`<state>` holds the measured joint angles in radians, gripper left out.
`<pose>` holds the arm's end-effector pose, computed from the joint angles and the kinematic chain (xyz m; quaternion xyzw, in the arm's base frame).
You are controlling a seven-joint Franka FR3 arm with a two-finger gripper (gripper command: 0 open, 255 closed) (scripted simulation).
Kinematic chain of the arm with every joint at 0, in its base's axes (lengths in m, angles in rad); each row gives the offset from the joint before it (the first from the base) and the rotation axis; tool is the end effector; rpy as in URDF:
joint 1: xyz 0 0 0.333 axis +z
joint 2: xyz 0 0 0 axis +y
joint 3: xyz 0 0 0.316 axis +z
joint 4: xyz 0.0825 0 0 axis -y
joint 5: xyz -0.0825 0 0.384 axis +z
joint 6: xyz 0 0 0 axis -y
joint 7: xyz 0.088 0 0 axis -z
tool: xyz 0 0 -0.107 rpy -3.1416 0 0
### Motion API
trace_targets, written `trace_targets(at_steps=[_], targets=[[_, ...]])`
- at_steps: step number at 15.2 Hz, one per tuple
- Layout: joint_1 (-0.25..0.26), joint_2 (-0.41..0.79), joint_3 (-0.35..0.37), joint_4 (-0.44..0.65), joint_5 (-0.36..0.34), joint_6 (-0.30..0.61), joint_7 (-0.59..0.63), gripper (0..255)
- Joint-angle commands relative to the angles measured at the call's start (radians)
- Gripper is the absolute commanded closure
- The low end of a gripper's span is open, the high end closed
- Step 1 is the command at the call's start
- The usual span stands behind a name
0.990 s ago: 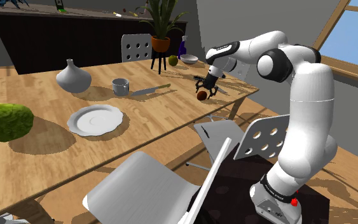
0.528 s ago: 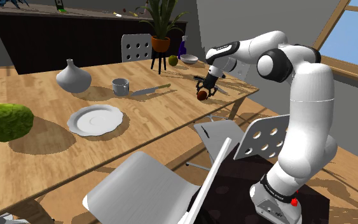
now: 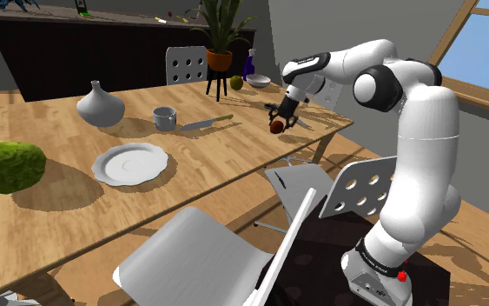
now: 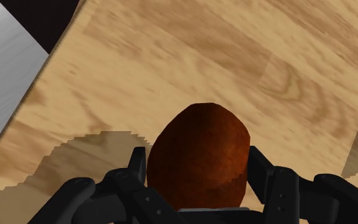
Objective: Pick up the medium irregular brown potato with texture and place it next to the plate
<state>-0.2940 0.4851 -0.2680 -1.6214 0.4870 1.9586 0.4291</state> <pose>0.5917 -0.3111 0.3428 -0.8182 0.5503 0.0497 0.1591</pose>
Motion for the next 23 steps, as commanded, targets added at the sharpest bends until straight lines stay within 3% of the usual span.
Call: trace_targets(at_steps=[1,21,23], targets=[[0.001,-0.014,-0.003,0.008,-0.007,-0.02,0.009,255],[-0.005,-0.081,-0.018,0.166,-0.049,-0.229,0.091,255],[0.03,-0.108,-0.007,0.125,-0.054,-0.2,0.126,255]])
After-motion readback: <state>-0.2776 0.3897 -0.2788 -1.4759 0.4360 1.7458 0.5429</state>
